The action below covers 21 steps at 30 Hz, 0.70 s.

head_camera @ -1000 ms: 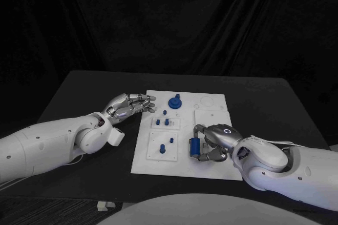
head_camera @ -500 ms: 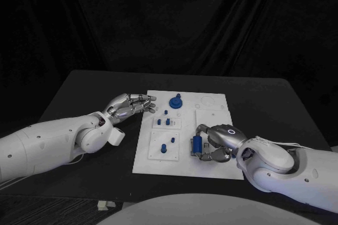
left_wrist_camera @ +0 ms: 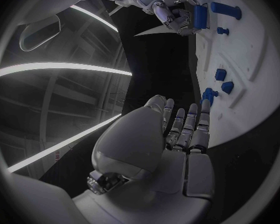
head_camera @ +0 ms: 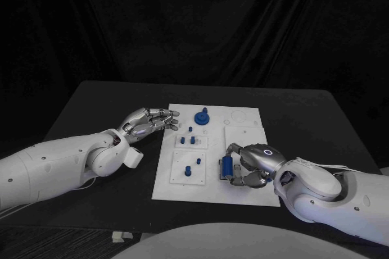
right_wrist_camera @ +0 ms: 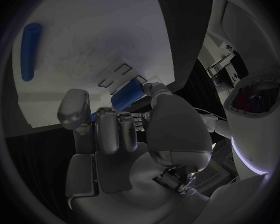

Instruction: Assemble the parts on the task board

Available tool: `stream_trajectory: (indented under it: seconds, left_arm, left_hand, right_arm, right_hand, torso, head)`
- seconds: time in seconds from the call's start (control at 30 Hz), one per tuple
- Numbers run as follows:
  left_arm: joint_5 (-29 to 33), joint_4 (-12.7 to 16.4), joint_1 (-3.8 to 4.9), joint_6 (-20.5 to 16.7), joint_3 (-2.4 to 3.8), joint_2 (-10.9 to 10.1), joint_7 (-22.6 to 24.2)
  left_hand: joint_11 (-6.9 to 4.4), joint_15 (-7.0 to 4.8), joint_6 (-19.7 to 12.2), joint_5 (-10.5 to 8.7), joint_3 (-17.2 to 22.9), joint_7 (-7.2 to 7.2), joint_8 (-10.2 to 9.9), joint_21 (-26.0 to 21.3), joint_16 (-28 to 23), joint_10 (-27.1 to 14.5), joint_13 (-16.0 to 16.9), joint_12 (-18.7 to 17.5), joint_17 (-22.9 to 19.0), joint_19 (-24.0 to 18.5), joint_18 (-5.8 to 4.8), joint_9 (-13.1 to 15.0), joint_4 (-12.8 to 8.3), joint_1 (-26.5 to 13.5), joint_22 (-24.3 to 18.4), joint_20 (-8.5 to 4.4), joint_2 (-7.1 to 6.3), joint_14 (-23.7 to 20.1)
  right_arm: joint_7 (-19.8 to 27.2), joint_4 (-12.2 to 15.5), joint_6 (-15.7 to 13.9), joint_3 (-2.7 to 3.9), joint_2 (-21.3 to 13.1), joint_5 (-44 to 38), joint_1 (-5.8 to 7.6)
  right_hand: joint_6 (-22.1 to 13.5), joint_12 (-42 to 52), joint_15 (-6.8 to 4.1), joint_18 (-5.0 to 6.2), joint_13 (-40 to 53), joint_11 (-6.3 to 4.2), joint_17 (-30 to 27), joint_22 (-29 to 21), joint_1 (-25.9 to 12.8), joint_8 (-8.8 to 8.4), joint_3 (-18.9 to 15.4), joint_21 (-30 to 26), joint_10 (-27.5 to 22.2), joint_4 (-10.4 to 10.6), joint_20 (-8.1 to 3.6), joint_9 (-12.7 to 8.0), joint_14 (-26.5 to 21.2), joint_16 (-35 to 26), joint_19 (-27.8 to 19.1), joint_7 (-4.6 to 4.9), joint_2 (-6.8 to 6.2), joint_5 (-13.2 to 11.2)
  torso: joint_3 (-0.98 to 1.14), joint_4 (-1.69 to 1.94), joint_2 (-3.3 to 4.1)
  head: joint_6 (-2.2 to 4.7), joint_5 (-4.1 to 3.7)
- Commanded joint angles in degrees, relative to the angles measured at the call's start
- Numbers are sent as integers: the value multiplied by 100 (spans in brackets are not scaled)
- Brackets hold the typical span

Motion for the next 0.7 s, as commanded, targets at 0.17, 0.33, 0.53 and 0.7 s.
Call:
stream_trajectory:
  seconds: [0.17,0.33,0.53,0.7]
  left_arm:
    - [33,0,-11,77,6,17,51]
    - [33,-4,-12,85,6,16,43]
    - [33,-13,-13,109,6,24,19]
    - [33,-17,-14,118,6,30,11]
  left_hand:
    - [34,34,-13,32,43,42,-1,22,-30,18,6,-24,0,-40,-108,-7,-6,3,-4,-4,-4,-7]
    - [35,33,-12,31,52,43,-1,23,-30,20,6,-24,-1,-41,-109,-7,-8,1,-3,-4,-3,-7]
    - [36,33,-13,31,55,44,-1,23,-31,21,6,-25,-1,-41,-109,-7,-9,0,-3,-5,-3,-7]
    - [36,33,-13,31,55,44,-1,23,-31,21,6,-25,-1,-41,-109,-7,-9,0,-3,-5,-3,-7]
  right_arm:
    - [-20,1,147,0,16,59,-22]
    - [-60,-8,247,0,36,65,-27]
    - [-116,-56,389,0,63,66,-32]
    - [-136,-40,440,0,75,67,-36]
  right_hand:
    - [-180,31,3,85,1509,10,401,735,-94,-213,259,-55,594,81,-1,1369,306,-27,-53,19,-65,35]
    - [-211,31,14,87,1509,23,396,732,-119,-266,289,-67,594,86,7,1250,303,-31,-57,34,-85,-26]
    - [-287,31,26,94,1509,37,367,722,-182,-378,318,-107,594,84,20,1051,291,-52,-74,49,-120,-45]
    - [-304,31,39,97,1509,51,357,717,-269,-438,318,-129,594,93,32,906,286,-59,-84,64,-126,-114]
  torso:
    - [2,-3,5]
    - [0,3,-4]
    - [-2,16,-12]
    - [-5,14,-14]
  head:
    - [-1,-1]
    - [-1,7]
    - [-1,-3]
    - [-1,6]
